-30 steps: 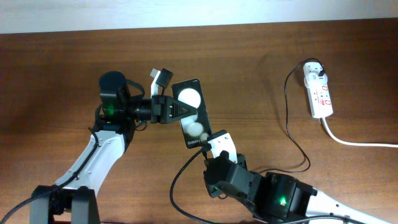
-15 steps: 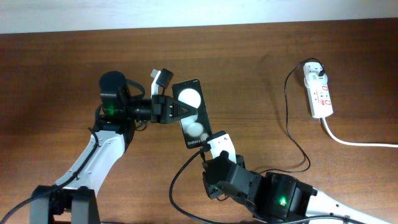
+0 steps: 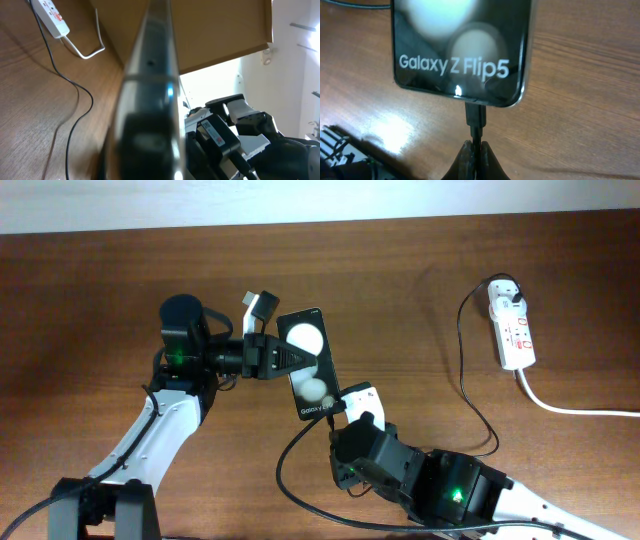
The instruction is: Plug charger to phone and switch on socket
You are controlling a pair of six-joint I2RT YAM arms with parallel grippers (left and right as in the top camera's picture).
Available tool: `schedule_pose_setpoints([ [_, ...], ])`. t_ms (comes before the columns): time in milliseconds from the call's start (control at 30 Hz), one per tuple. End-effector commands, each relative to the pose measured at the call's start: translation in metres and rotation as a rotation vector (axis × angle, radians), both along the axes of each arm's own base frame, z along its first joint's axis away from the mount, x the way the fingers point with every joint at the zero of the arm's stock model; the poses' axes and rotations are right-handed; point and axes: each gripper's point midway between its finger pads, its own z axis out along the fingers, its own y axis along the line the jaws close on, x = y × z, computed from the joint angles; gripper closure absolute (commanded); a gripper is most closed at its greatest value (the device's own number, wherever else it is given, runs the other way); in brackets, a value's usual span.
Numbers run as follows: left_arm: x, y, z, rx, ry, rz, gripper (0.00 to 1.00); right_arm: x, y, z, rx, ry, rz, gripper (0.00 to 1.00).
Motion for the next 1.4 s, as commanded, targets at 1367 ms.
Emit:
schedule_pose_setpoints([
  [1367,-0.004,0.0,0.004,-0.015,-0.082,-0.024,1.0,0.01,0.007,0.017,-0.004,-0.097,0.059,0.96],
])
